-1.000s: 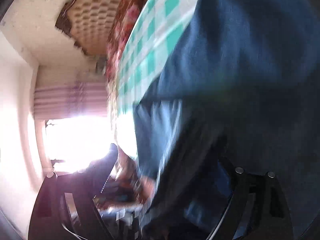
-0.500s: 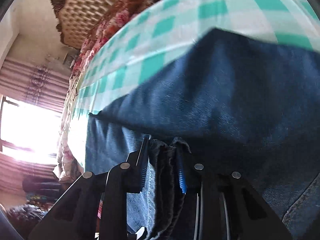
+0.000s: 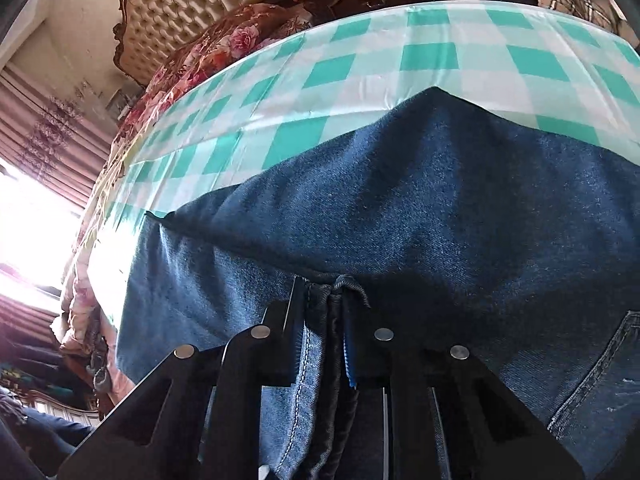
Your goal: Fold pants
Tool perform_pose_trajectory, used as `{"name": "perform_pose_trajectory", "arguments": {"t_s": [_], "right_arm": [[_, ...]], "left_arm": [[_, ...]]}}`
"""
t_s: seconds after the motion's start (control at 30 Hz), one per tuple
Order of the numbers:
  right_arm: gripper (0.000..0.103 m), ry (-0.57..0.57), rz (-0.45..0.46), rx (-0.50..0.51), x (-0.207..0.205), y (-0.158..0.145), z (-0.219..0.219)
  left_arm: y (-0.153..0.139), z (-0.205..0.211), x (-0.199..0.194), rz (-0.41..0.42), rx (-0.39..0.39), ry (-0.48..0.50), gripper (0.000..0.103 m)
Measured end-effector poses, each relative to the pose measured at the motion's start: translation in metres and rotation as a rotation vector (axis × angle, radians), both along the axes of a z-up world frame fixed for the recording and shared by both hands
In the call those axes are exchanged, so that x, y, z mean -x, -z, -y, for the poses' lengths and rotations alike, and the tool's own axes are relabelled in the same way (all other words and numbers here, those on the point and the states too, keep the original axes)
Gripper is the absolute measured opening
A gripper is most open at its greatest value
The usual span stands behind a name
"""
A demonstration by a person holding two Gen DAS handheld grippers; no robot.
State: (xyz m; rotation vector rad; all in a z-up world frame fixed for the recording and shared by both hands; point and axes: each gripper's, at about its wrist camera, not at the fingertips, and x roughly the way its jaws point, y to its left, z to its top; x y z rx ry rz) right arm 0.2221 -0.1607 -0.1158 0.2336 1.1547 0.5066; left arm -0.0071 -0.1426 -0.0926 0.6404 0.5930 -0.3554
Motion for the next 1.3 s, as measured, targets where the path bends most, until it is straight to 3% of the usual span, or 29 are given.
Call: {"name": "perform_pose_trajectory", "arguments": {"t_s": [0.1,0.17,0.23,0.3,0.37,0.43,0.5,0.57,0.63,0.67,0.77,0.87,0.97,1.03,1.13,1.2,1.3], "right_arm": [[0.018,-0.003,0.033,0.002,0.004,-0.007,-0.001],[0.018,-0.006,0.064,0.015,0.011,-0.016,0.000],[0.018,0.003,0.114,0.053,0.024,-0.030,0.001],[0.019,0.007,0.191,0.111,0.042,-0.045,-0.009],[0.020,-0.016,0.310,0.201,0.062,-0.057,-0.024],[0.026,-0.007,0.332,0.246,0.065,-0.053,-0.028],[0.028,0.006,0.282,0.254,0.058,-0.041,-0.028],[0.038,0.067,0.259,0.286,0.048,-0.035,-0.017],[0.078,0.134,0.254,0.273,0.043,-0.039,0.001],[0.081,0.170,0.254,0.259,0.043,-0.041,0.010],[0.080,0.232,0.289,0.295,0.045,-0.057,0.025],[0.075,0.113,0.323,0.260,0.061,-0.067,0.002],[0.067,-0.042,0.328,0.294,0.081,-0.048,-0.048],[0.057,-0.097,0.335,0.384,0.088,-0.026,-0.071],[0.055,-0.078,0.329,0.489,0.088,0.000,-0.078],[0.055,-0.066,0.335,0.463,0.088,0.004,-0.072],[0.056,-0.072,0.321,0.468,0.088,0.004,-0.072]], "left_arm": [[-0.026,-0.041,0.009,-0.011,0.177,-0.074,0.039],[-0.041,-0.092,0.019,0.017,0.284,-0.227,0.047],[-0.044,-0.137,0.032,0.084,0.281,-0.402,0.054],[-0.037,-0.184,0.049,0.128,0.227,-0.578,0.054],[-0.022,-0.207,0.056,0.113,0.150,-0.654,0.054],[-0.012,-0.213,0.060,0.099,0.101,-0.665,0.054],[-0.007,-0.209,0.060,0.097,0.080,-0.637,0.055],[-0.001,-0.198,0.054,0.110,0.017,-0.602,0.058],[0.005,-0.192,0.045,0.112,-0.035,-0.587,0.058],[0.009,-0.190,0.040,0.111,-0.054,-0.588,0.058],[0.022,-0.185,0.024,0.068,-0.138,-0.570,0.061],[0.023,-0.180,0.025,0.098,-0.198,-0.573,0.061],[0.028,-0.178,0.017,0.070,-0.251,-0.575,0.065],[0.028,-0.170,0.015,0.089,-0.303,-0.550,0.066],[0.018,-0.168,0.000,0.105,-0.314,-0.578,0.070],[0.028,-0.172,-0.012,0.037,-0.377,-0.582,0.075],[0.035,-0.175,-0.004,0.067,-0.459,-0.533,0.076]]}}
